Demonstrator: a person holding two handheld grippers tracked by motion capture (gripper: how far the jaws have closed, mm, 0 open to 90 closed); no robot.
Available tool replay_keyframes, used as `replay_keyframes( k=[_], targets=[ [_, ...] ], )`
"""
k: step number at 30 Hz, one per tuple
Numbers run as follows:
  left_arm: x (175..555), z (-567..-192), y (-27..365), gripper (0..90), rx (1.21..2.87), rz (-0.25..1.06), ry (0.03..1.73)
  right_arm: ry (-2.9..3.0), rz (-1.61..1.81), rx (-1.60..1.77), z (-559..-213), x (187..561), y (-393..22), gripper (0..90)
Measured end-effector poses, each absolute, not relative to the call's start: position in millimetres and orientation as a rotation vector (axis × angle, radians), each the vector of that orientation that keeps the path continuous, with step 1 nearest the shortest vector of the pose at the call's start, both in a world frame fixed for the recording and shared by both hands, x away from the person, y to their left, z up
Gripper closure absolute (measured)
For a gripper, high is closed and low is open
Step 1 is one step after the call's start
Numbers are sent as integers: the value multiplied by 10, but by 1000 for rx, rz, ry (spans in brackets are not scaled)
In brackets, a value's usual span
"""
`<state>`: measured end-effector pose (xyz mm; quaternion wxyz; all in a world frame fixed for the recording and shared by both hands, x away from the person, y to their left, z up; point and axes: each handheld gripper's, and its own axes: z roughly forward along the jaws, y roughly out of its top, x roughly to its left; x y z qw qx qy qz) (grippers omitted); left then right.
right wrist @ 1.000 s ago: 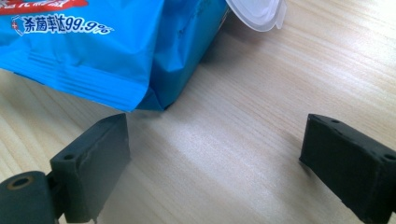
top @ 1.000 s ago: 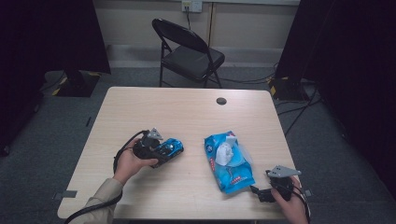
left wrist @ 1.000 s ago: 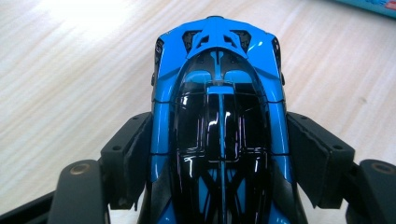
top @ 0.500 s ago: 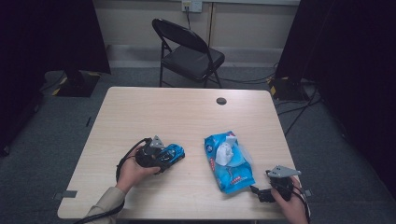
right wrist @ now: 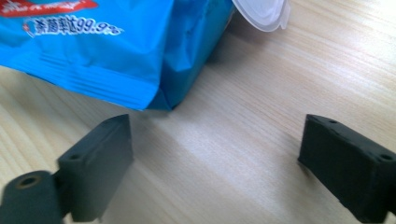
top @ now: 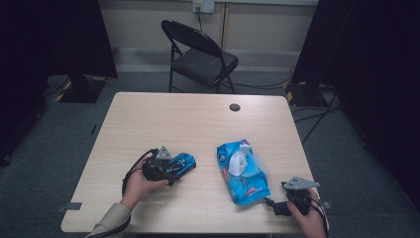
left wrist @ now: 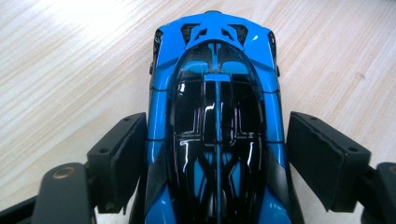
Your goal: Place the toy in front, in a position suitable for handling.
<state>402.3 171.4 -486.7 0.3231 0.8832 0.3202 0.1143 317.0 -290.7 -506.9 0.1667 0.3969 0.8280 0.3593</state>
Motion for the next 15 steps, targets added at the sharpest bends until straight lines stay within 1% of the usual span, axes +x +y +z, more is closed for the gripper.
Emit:
replay_keyframes(
  k=[1,4,7,10,11,15],
  targets=[
    [4013,-4856,1719,214,2312,304,836,2350,1027,1133,-5068,3164,-2902,128],
    [3993,-4827,1730,204,2306,302,833,2361,1034,1133,-5055,3153,-2894,144],
    [3951,-4785,1759,192,2299,310,837,2391,1023,1098,-5000,3123,-2846,143],
    [3894,-4759,1796,161,2299,313,836,2393,1012,1083,-4952,3102,-2815,144],
    [3877,-4750,1814,157,2296,313,833,2403,995,1061,-4895,3079,-2790,143],
    [3802,-4700,1954,168,2281,301,847,2401,1014,1039,-4804,3024,-2741,144]
  ],
)
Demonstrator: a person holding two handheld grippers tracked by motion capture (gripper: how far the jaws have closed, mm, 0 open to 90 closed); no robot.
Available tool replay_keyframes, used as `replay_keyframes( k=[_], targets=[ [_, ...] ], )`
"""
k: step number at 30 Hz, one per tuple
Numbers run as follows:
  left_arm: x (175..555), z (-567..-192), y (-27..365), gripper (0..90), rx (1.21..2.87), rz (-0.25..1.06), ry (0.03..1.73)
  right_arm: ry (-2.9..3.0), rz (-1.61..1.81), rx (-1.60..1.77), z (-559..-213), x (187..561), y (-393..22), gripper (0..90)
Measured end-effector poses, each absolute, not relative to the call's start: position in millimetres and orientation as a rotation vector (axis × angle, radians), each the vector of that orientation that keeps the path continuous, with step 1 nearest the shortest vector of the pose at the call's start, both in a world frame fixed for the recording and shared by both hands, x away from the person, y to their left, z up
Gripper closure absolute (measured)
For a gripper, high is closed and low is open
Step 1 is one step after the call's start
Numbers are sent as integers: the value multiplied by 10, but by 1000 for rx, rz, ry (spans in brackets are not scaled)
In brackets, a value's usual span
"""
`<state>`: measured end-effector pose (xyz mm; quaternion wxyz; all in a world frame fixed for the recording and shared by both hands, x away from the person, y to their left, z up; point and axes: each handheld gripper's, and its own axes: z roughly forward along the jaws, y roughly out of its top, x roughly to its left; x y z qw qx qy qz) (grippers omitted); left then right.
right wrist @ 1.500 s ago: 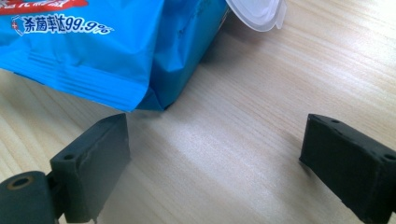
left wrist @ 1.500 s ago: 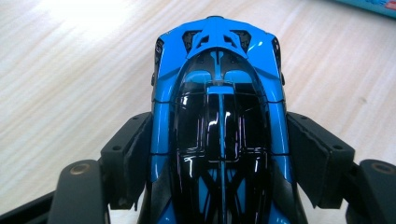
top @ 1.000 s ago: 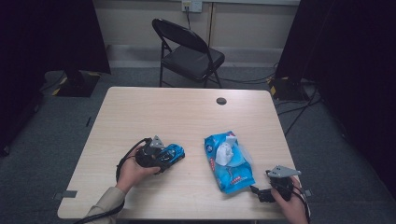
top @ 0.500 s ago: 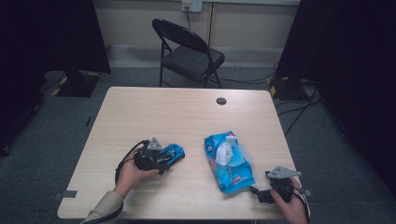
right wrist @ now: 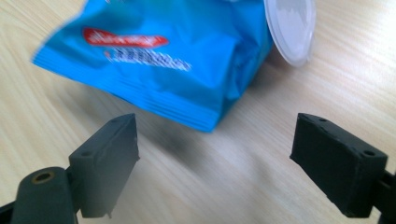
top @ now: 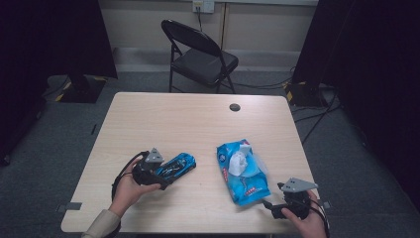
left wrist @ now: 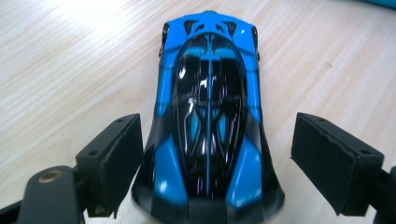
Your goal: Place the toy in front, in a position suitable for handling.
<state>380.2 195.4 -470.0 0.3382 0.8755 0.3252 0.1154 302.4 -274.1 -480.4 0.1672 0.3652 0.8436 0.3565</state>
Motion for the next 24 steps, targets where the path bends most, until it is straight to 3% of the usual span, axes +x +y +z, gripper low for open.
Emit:
replay_keyframes(
  k=[10,24],
  targets=[
    [3665,-4679,2183,171,2271,293,859,2349,1147,1066,-4628,3004,-2485,143],
    [3635,-4756,2285,175,2284,262,861,2358,1134,1051,-4725,3073,-2112,142]
  ],
)
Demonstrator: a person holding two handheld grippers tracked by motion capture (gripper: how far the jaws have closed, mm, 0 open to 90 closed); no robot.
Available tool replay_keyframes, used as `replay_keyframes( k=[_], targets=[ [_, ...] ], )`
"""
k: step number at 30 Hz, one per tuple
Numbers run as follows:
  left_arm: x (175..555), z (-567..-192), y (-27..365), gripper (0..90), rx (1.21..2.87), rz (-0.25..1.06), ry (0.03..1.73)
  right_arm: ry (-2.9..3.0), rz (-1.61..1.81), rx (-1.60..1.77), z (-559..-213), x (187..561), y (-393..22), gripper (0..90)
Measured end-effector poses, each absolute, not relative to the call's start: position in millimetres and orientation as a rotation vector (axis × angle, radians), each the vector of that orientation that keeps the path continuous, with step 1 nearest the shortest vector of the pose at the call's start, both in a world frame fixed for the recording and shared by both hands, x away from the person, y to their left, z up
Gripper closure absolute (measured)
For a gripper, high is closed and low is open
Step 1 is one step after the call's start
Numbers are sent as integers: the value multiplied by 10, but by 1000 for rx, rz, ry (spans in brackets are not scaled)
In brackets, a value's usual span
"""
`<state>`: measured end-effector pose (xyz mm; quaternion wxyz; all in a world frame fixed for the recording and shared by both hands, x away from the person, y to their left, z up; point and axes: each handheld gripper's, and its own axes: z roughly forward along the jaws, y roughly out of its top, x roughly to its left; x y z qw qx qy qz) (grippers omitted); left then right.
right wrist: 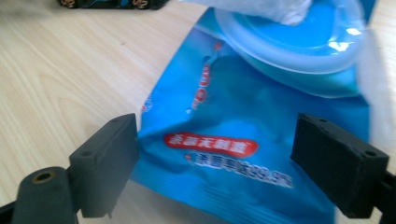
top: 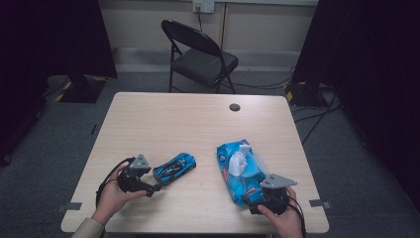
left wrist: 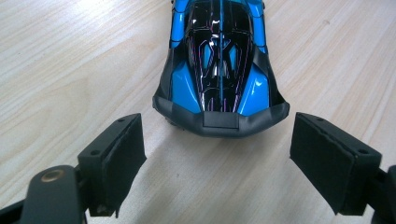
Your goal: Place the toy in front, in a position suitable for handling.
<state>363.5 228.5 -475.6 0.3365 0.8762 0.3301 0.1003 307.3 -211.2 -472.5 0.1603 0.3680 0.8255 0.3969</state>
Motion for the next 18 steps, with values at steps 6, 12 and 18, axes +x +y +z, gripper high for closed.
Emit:
replay_keyframes(
  k=[6,12,18],
  targets=[
    [3641,-4756,2294,177,2274,254,860,2364,1133,1047,-4765,3105,-2016,94],
    [3643,-4773,2298,178,2278,248,857,2343,1093,1029,-4787,3118,-1933,102],
    [3643,-4785,2294,181,2282,246,842,2308,1077,1086,-4798,3172,-1902,124]
  ],
)
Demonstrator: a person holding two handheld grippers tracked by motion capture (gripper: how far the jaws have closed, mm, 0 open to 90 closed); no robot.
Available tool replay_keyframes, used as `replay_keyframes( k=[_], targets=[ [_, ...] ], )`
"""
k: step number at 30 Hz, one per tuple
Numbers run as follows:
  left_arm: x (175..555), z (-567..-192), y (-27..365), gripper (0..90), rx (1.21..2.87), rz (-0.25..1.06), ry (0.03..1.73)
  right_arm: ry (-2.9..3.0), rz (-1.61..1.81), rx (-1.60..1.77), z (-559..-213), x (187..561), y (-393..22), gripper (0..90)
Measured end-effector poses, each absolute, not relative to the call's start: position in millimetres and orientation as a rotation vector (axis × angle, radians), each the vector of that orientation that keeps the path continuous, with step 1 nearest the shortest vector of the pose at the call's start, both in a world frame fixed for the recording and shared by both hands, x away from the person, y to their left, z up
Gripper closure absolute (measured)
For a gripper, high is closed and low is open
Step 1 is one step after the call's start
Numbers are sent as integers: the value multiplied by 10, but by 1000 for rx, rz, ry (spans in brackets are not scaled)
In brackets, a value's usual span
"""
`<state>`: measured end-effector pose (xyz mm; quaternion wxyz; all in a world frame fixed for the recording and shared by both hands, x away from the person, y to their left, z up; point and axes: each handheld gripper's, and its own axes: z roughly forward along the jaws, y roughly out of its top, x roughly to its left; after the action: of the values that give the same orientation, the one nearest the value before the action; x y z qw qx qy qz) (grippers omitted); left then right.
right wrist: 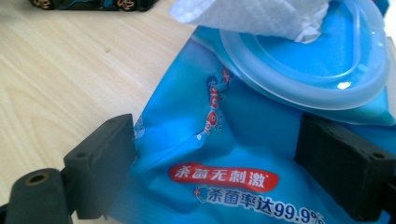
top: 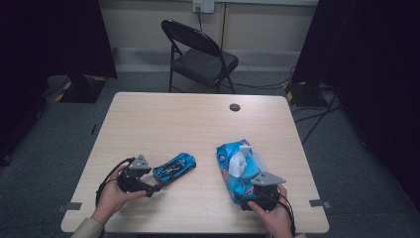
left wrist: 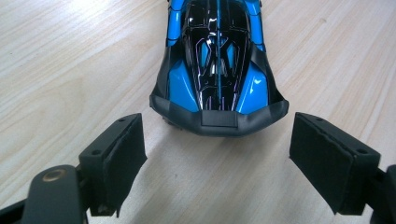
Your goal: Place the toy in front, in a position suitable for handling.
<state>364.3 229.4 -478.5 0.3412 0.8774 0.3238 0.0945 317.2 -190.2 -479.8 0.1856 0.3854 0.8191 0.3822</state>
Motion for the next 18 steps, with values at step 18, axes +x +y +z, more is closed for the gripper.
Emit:
replay_keyframes(
  k=[18],
  targets=[
    [3687,-4814,2328,183,2281,239,833,2159,1054,1175,-4860,3519,-1871,165]
  ],
)
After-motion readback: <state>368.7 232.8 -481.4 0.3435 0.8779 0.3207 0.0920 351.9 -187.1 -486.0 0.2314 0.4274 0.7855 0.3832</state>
